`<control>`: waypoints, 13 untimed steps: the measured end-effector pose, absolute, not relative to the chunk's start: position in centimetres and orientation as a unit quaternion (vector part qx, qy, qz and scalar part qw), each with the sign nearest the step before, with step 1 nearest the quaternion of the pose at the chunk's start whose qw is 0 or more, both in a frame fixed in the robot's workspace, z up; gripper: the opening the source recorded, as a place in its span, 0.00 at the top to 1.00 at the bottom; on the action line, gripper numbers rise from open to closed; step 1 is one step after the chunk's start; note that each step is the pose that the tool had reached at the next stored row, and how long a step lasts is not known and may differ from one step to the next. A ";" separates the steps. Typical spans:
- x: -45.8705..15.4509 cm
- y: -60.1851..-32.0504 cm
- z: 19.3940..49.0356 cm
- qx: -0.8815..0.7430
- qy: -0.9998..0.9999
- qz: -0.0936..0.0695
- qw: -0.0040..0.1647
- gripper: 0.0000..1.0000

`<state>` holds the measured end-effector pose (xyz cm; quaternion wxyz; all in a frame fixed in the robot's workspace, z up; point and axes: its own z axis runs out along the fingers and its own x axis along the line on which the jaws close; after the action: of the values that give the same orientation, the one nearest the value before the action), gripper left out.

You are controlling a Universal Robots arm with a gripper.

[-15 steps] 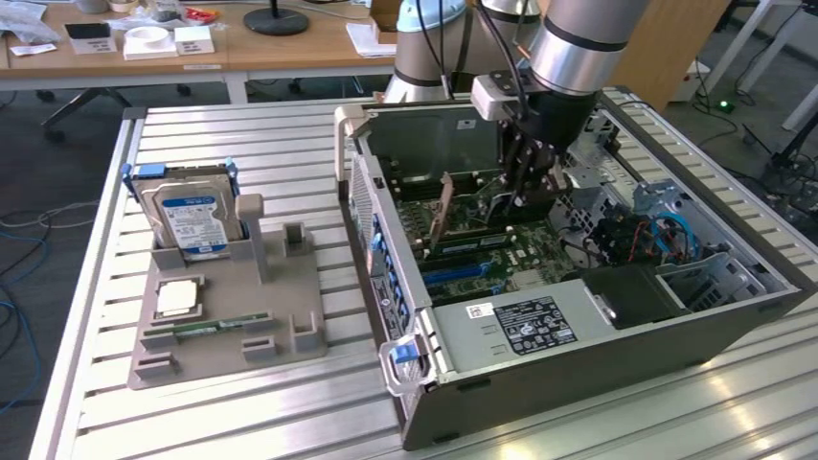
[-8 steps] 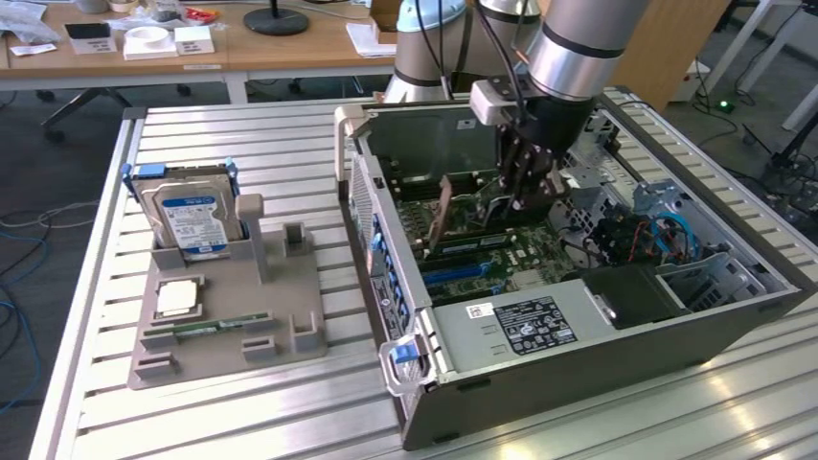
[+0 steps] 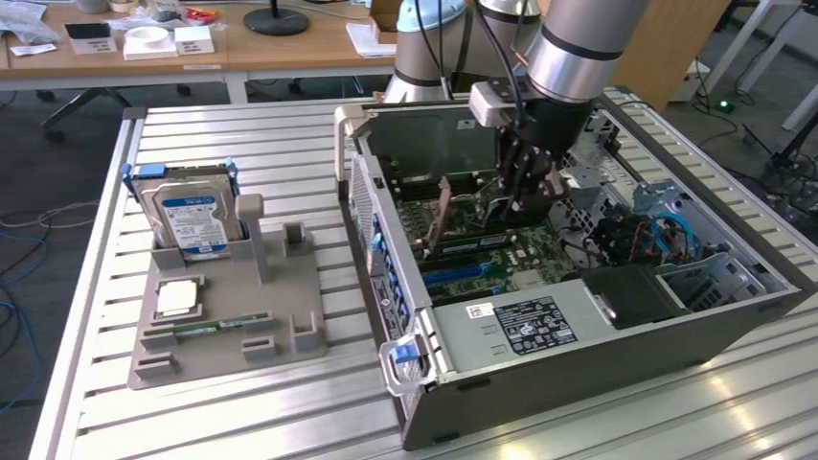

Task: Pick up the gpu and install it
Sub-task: 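Insert the gpu into the slot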

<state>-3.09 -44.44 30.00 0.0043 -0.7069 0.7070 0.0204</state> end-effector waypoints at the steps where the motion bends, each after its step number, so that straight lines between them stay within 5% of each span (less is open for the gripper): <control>1: -3.1 -44.4 30.0 -0.707 0.707 0.020 0.004 0.74; 13: -3.8 -44.4 29.8 -0.707 0.707 0.020 0.004 0.74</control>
<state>-3.82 -44.44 29.79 0.0042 -0.7068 0.7071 0.0204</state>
